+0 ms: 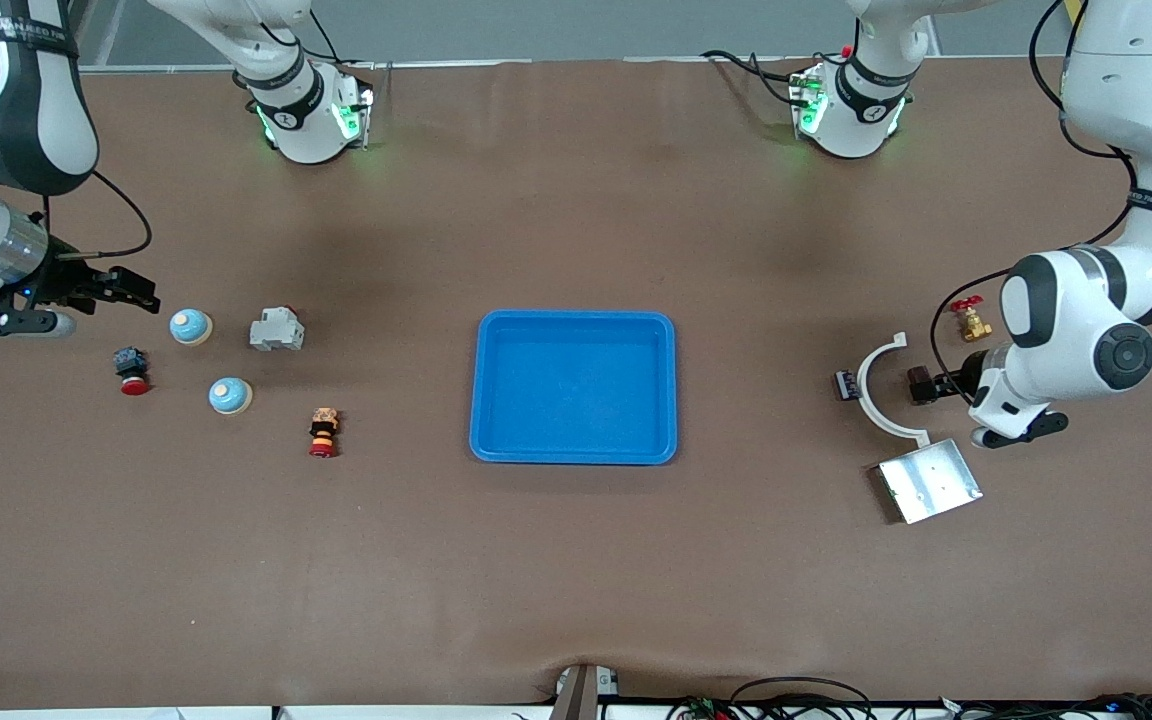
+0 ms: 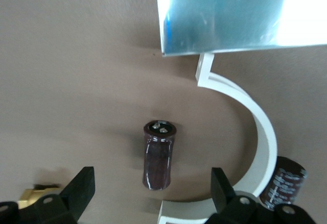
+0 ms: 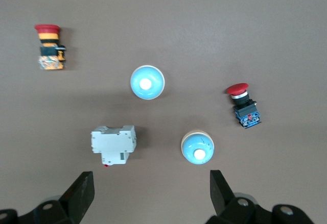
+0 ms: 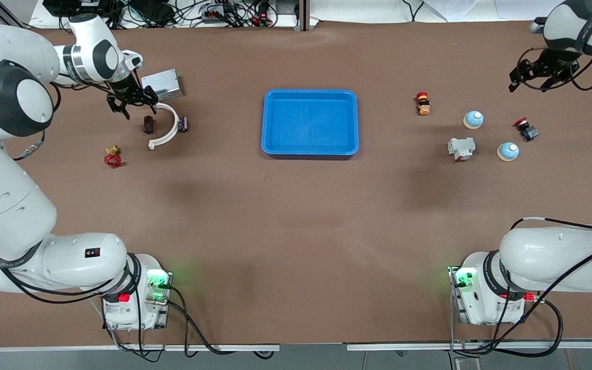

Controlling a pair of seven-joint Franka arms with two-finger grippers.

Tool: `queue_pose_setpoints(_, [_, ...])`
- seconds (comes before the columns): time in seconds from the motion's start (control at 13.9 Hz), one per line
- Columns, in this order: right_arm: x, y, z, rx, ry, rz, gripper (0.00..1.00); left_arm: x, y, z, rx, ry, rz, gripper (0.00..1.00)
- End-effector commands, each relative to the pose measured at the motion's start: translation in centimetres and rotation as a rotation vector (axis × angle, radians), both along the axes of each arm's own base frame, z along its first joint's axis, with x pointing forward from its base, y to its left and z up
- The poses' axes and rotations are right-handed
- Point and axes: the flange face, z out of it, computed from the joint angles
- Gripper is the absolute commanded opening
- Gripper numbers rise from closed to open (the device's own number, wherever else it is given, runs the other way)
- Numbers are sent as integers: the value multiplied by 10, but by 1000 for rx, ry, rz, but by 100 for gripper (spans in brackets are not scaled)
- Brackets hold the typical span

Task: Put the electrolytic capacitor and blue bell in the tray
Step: 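Reach the left gripper to the capacitor while the right gripper reaches the bell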

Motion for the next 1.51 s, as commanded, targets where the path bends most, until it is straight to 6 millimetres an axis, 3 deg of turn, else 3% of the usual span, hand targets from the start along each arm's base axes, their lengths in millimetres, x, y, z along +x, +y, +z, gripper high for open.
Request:
queue_pose_setpoints(0.0, [-23, -17, -15, -14, -31, 29, 100, -1, -13, -16, 13, 2, -2, 100])
queue_pose_setpoints(0.43, [-44, -39, -55, -25, -66, 41, 100, -1, -12, -35, 29, 15, -24, 100])
queue_pose_setpoints(0.79, [-63, -43, -95, -37, -96, 39, 100, -1, -10, -42, 30, 24, -14, 100])
queue_pose_setpoints(0.93, [-65, -50, -110, -38, -94, 51, 100, 0, -10, -40, 39, 20, 24, 65])
queue_pose_setpoints(1.15, [-65, -67, -134, -48, -113, 62, 100, 4, -12, -36, 45, 10, 50, 29])
queue_pose_setpoints(1.22, [-65, -71, -142, -54, -124, 69, 100, 5, -14, -35, 49, 10, 62, 10])
queue_pose_setpoints(1.29, [-66, -75, -150, -54, -124, 67, 100, 5, -16, -35, 53, 10, 80, 0])
queue_pose_setpoints(1.43, [-68, -78, -159, -47, -117, 51, 100, 5, -17, -34, 57, 9, 96, 0])
